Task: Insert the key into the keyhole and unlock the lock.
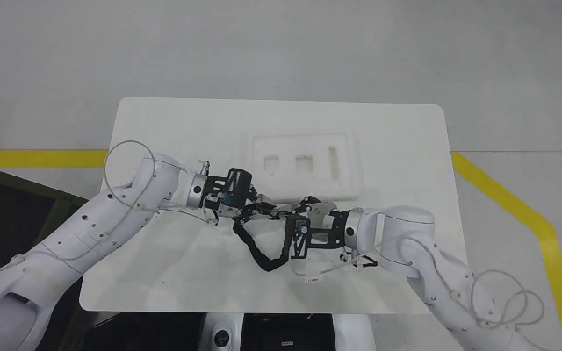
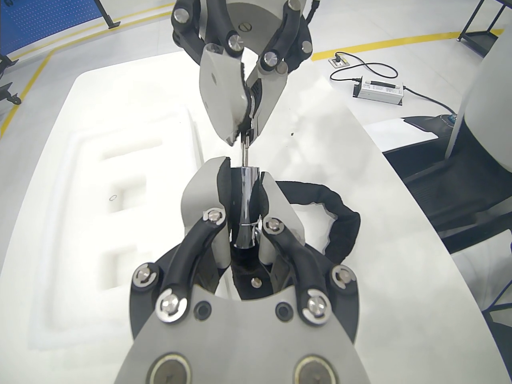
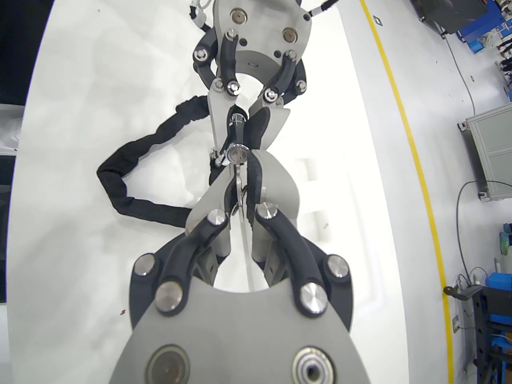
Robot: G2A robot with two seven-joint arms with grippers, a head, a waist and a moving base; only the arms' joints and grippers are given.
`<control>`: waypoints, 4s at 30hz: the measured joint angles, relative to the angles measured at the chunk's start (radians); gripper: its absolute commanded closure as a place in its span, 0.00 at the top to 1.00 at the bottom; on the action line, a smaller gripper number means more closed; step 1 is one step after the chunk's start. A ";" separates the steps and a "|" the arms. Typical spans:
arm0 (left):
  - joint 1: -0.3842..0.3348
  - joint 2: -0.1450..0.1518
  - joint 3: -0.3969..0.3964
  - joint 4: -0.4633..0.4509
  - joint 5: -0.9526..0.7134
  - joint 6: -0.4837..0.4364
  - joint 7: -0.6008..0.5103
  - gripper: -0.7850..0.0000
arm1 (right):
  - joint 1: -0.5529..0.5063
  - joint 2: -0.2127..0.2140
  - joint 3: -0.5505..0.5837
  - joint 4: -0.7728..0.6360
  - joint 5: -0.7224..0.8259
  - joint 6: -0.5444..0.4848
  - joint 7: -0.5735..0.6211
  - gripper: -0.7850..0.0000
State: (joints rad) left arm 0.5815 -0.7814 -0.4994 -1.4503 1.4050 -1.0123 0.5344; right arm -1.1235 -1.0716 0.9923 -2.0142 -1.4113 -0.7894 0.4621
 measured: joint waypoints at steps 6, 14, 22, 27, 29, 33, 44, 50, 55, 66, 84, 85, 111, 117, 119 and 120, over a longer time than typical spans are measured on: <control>0.001 0.000 -0.005 0.000 0.005 0.000 0.019 0.00 | 0.002 -0.007 0.001 0.053 0.136 0.034 0.012 0.00; 0.007 0.002 -0.014 0.000 0.017 0.000 0.031 0.00 | -0.008 -0.016 0.000 0.116 0.410 0.106 0.051 0.00; 0.017 0.002 -0.024 -0.001 0.026 0.000 0.036 0.00 | -0.002 -0.020 -0.008 0.131 0.616 0.160 0.130 0.38; 0.024 0.002 -0.034 0.002 0.028 0.000 0.040 0.00 | 0.000 -0.019 -0.002 0.116 0.637 0.197 0.162 0.55; 0.028 0.003 -0.038 0.004 0.030 0.000 0.043 0.00 | -0.008 -0.017 0.003 0.095 0.618 0.200 0.156 0.60; 0.036 0.004 -0.046 0.007 0.035 0.000 0.045 0.00 | -0.036 -0.011 0.018 0.026 0.534 0.204 0.144 0.51; 0.050 0.006 -0.061 -0.004 0.042 0.000 0.042 0.00 | -0.078 -0.003 0.034 -0.056 0.395 0.220 0.126 0.11; 0.054 0.006 -0.067 -0.010 0.042 0.000 0.041 0.00 | -0.088 -0.005 0.035 -0.051 0.393 0.262 0.103 0.00; 0.059 0.008 -0.085 -0.013 0.041 0.000 0.038 0.00 | -0.113 -0.007 0.042 -0.058 0.435 0.311 0.094 0.00; 0.089 0.005 -0.127 -0.008 0.050 0.012 0.010 0.00 | -0.145 -0.006 0.051 -0.068 0.473 0.328 0.084 1.00; 0.177 0.018 -0.262 -0.008 0.003 0.250 -0.320 0.29 | -0.247 0.012 0.155 -0.077 0.490 0.297 0.032 1.00; 0.178 0.016 -0.261 -0.013 0.005 0.256 -0.340 0.43 | -0.251 0.013 0.160 -0.077 0.491 0.295 0.031 1.00; 0.193 0.009 -0.432 0.052 -0.040 0.227 -0.069 1.00 | -0.219 0.028 0.331 0.046 0.408 0.250 -0.155 1.00; 0.221 0.021 -0.526 0.103 -0.059 0.307 -0.015 1.00 | -0.198 0.031 0.391 0.079 0.304 0.296 -0.216 1.00; 0.217 0.023 -0.547 0.114 -0.061 0.319 0.001 1.00 | -0.195 0.032 0.403 0.071 0.272 0.314 -0.210 1.00; 0.212 0.023 -0.560 0.124 -0.061 0.328 0.011 1.00 | -0.192 0.033 0.409 0.068 0.253 0.326 -0.202 1.00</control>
State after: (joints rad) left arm 0.7938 -0.7586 -1.0590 -1.3268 1.3442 -0.6841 0.5457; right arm -1.3160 -1.0386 1.4018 -1.9465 -1.1582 -0.4639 0.2599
